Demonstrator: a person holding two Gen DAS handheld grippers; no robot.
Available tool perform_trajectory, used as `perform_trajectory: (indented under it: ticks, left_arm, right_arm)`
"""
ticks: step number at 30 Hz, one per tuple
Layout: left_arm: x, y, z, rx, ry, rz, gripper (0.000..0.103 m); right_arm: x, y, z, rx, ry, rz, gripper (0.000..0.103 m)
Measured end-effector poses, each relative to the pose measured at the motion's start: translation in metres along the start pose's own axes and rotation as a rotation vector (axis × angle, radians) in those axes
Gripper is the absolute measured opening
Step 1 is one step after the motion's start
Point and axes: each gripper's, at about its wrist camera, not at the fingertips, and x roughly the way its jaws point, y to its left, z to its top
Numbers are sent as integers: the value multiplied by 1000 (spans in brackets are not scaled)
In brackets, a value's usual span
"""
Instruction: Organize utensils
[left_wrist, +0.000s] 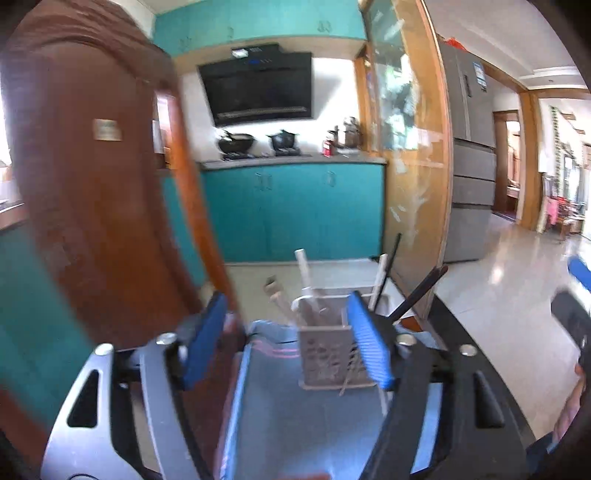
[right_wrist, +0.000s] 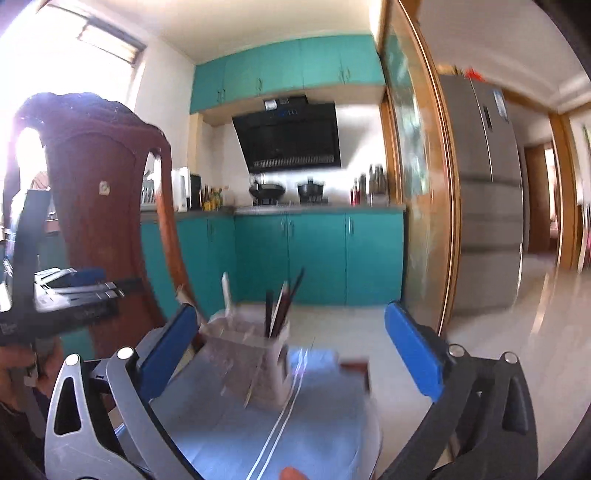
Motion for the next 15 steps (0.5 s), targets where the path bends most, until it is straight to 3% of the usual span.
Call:
perform_trajectory:
  ticks: [5,10,15]
  left_arm:
    - [-53,6,-32,-48,-8,30,89]
    - [-91,5,-48,-67,16,3,99]
    - [-119,-1,-56,-34,10,27,99]
  right_arm:
    - [-24,15,-28,-52,112,-40,99]
    - [-46,29,-30,-67,120,-44,99]
    - [-64,40,-26,-82,91,-49,100]
